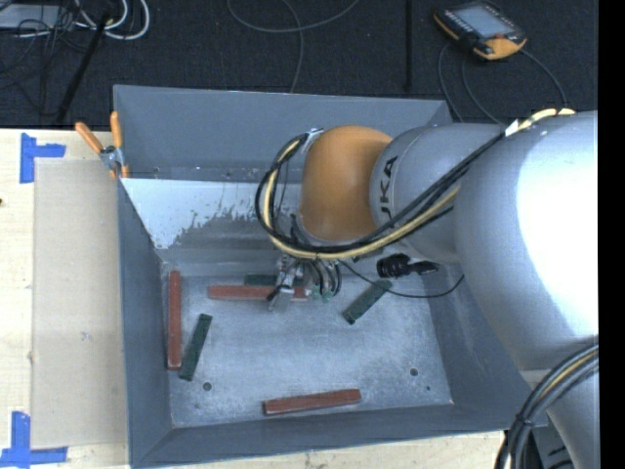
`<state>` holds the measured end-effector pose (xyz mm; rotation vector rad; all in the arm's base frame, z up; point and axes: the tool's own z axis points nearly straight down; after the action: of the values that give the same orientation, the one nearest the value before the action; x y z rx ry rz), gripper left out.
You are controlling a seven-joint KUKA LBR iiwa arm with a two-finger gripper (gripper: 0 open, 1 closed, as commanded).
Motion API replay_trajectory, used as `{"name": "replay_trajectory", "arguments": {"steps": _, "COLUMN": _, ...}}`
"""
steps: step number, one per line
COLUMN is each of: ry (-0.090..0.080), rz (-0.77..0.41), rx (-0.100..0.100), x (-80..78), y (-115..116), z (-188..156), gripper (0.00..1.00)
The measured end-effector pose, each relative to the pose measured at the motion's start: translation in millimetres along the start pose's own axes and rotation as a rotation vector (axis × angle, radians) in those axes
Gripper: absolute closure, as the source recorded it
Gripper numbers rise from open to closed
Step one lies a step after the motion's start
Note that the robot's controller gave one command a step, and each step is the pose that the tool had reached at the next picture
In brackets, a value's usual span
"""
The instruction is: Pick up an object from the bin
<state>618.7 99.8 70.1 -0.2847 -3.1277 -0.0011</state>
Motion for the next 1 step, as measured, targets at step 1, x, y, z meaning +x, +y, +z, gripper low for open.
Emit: {"name": "replay_trajectory", "arguments": {"steps": 1, "ry": 0.005, "rz": 0.0, "rx": 0.002, "x": 1.4, "y": -0.4, "z": -5.9, "gripper": 1.0}}
